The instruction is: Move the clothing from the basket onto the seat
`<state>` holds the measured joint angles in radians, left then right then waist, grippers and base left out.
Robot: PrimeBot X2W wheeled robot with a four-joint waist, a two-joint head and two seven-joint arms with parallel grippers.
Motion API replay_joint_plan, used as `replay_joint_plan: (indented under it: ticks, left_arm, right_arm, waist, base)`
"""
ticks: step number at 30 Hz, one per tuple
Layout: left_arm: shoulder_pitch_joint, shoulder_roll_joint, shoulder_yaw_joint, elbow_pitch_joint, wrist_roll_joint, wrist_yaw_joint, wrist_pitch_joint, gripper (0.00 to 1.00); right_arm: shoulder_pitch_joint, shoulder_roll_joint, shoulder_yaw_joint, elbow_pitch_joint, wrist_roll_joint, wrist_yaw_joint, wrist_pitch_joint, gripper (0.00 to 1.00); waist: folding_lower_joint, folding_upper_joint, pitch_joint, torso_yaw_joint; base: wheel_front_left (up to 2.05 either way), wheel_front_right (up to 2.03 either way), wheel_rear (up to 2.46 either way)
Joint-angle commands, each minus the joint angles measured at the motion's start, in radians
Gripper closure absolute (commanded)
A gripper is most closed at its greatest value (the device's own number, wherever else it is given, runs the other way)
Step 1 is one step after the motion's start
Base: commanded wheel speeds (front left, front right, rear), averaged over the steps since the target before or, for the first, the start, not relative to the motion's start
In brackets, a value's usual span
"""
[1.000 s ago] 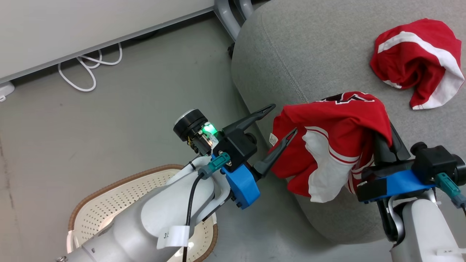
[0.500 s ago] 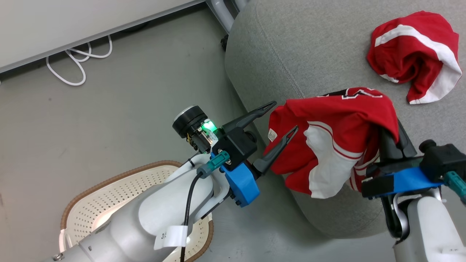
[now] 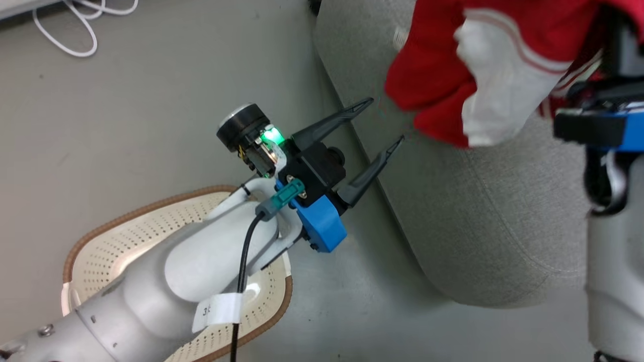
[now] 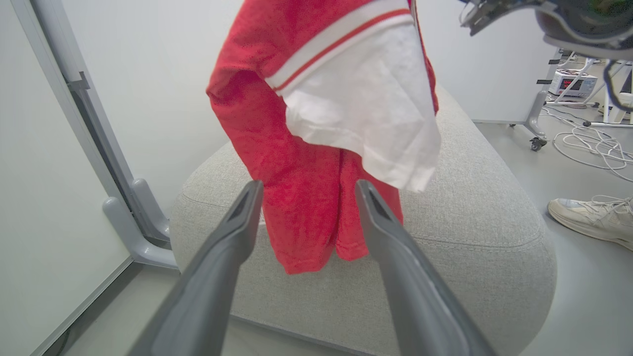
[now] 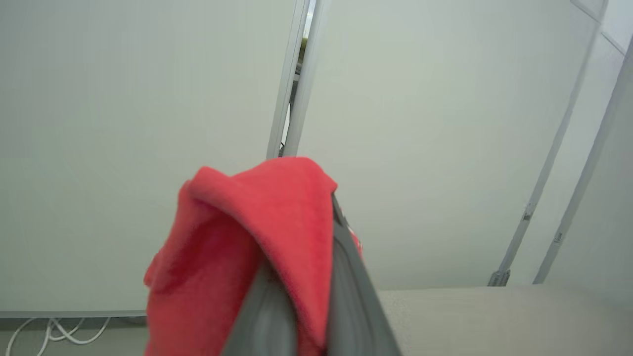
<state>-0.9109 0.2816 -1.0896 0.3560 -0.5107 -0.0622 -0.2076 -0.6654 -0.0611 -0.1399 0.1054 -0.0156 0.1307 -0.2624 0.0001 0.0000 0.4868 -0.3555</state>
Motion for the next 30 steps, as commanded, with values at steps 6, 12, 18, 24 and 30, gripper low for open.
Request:
replay_joint_plan:
  ticks: [6, 12, 18, 24, 30]
  left_arm:
    - [-0.074, 0.066, 0.011, -0.052, 0.034, 0.008, 0.034, 0.00]
    - [-0.106, 0.100, 0.010, -0.103, 0.051, 0.010, 0.059, 0.00]
    - [-0.135, 0.127, -0.007, -0.149, 0.075, 0.002, 0.088, 0.00]
    - [-0.143, 0.144, -0.010, -0.178, 0.082, 0.008, 0.098, 0.00]
    - [-0.141, 0.156, -0.014, -0.194, 0.081, 0.013, 0.099, 0.00]
  right_arm:
    - [-0.246, -0.094, -0.146, -0.055, 0.024, 0.000, -0.004, 1.00]
    - [-0.377, -0.204, -0.278, -0.036, 0.038, 0.000, -0.004, 1.00]
    - [-0.403, -0.315, -0.389, 0.033, 0.047, 0.000, -0.004, 1.00]
    - [-0.332, -0.335, -0.461, 0.130, 0.033, 0.000, -0.004, 1.00]
    - [-0.272, -0.292, -0.483, 0.206, -0.008, 0.000, -0.004, 1.00]
  waist:
    - [-0.0001, 0.0000, 0.176, 0.023]
    - [-0.0001, 0.0000, 0.263, 0.021]
    - [-0.0001, 0.0000, 0.325, 0.010]
    - [-0.0001, 0.0000, 0.347, 0.004]
    - [-0.0001, 0.0000, 0.354, 0.003]
  base:
    - [0.00, 0.00, 0.00]
    - [0.00, 0.00, 0.00]
    - [0.00, 0.00, 0.00]
    - [0.00, 0.00, 0.00]
    - [0.00, 0.00, 0.00]
